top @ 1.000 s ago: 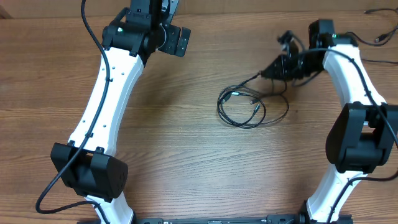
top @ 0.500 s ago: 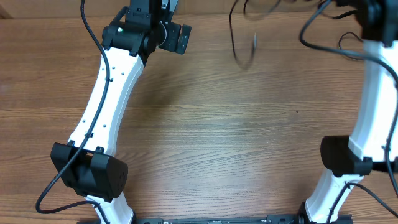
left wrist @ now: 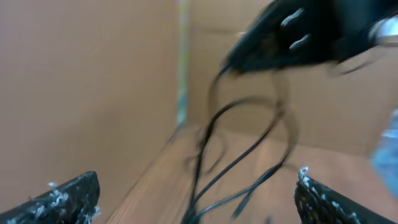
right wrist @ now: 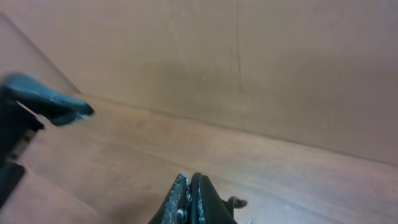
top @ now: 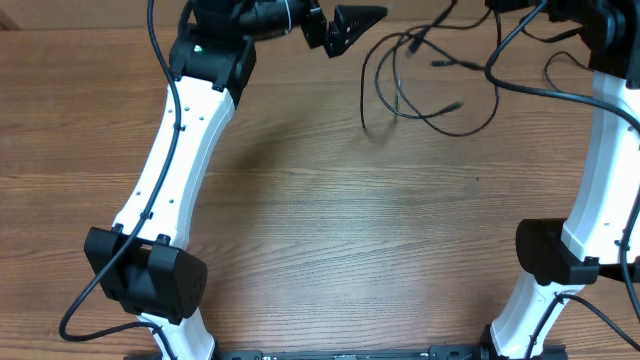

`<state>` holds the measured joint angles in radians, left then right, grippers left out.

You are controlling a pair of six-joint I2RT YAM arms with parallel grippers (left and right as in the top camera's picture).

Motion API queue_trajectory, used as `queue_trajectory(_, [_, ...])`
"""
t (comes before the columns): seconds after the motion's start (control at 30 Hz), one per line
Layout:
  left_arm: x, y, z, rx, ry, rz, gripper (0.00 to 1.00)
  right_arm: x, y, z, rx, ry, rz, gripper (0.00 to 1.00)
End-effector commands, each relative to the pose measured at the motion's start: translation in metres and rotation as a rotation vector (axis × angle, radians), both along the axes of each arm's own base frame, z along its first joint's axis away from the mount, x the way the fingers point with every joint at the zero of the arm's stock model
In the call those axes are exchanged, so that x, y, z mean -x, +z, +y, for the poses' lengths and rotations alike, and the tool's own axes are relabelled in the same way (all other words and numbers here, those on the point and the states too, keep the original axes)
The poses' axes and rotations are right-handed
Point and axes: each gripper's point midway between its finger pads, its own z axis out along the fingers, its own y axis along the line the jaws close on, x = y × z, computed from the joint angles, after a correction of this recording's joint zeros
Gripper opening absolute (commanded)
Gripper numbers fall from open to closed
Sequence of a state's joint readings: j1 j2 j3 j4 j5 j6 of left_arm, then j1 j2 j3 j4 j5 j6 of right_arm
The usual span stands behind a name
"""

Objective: Untangle cables

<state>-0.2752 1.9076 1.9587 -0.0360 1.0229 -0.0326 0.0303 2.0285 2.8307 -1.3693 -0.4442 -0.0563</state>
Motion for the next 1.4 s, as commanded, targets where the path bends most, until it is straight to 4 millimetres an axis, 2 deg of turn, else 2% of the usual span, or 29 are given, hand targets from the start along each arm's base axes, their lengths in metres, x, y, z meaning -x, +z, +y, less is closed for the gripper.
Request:
queue_trajectory(0.0, [0.021,0.003,-0.008,0.023,-0.123,0.087,1.00,0.006,-0.001,0.008,0.058,0.040,-0.021,0.04])
queue_trajectory(0.1, [0.014,-0.005,-0.007,0.015,-0.090,0.124,1.00,0.006,-0.003,0.007,0.077,0.027,-0.016,0.04])
queue_trajectory(0.17, [0.006,-0.017,-0.008,-0.006,-0.058,0.140,1.00,0.006,-0.002,0.010,0.075,0.034,-0.024,0.04])
queue_trajectory(0.23, [-0.012,-0.040,-0.007,-0.044,0.029,0.184,1.00,0.005,0.002,0.015,0.074,0.043,-0.043,0.04])
queue_trajectory(0.3, [-0.039,-0.072,-0.002,-0.093,0.161,0.258,1.00,0.004,0.011,0.021,0.061,0.049,-0.076,0.04])
queue_trajectory(0.37, [-0.060,-0.103,0.005,-0.137,0.267,0.326,1.00,0.004,0.032,0.029,0.029,0.050,-0.145,0.04])
queue_trajectory(0.47, [-0.078,-0.133,0.015,-0.164,0.317,0.380,1.00,0.011,0.091,0.031,-0.027,0.027,-0.341,0.04])
queue_trajectory(0.57, [-0.089,-0.146,0.026,-0.161,0.339,0.409,1.00,0.021,0.140,0.024,-0.047,-0.013,-0.521,0.04])
queue_trajectory(0.6, [-0.092,-0.147,0.032,-0.158,0.350,0.414,1.00,0.022,0.151,0.020,-0.047,-0.035,-0.559,0.04])
queue_trajectory(0.63, [-0.094,-0.147,0.036,-0.156,0.357,0.414,1.00,0.021,0.151,0.018,-0.043,-0.050,-0.561,0.04])
queue_trajectory(0.67, [-0.096,-0.146,0.040,-0.154,0.365,0.412,1.00,0.015,0.140,0.013,-0.024,-0.080,-0.522,0.04])
queue_trajectory(0.7, [-0.098,-0.145,0.044,-0.150,0.370,0.409,1.00,0.006,0.119,0.010,-0.005,-0.102,-0.453,0.04])
queue_trajectory(0.8, [-0.097,-0.141,0.050,-0.134,0.341,0.405,1.00,-0.038,0.006,0.005,0.078,-0.145,-0.113,0.04])
queue_trajectory(0.87, [-0.095,-0.139,0.052,-0.127,0.320,0.408,1.00,-0.061,-0.061,0.012,0.089,-0.124,0.054,0.04])
queue_trajectory(0.9, [-0.094,-0.139,0.053,-0.124,0.314,0.408,1.00,-0.067,-0.078,0.016,0.070,-0.111,0.096,0.04])
queue_trajectory(0.93, [-0.094,-0.138,0.053,-0.121,0.307,0.406,1.00,-0.071,-0.086,0.021,0.044,-0.096,0.117,0.04])
queue_trajectory(1.0, [-0.094,-0.137,0.054,-0.119,0.302,0.405,1.00,-0.076,-0.082,0.028,0.006,-0.073,0.098,0.04])
queue_trajectory(1.1, [-0.088,-0.134,0.050,-0.113,0.260,0.392,1.00,-0.080,-0.058,0.029,-0.009,-0.069,0.012,0.04])
queue_trajectory(1.2, [-0.083,-0.133,0.045,-0.121,0.218,0.361,1.00,-0.076,-0.038,0.028,-0.014,-0.072,-0.042,0.04])
queue_trajectory(1.37, [-0.079,-0.142,0.037,-0.171,0.194,0.308,1.00,-0.070,-0.018,0.025,-0.016,-0.085,-0.092,0.04])
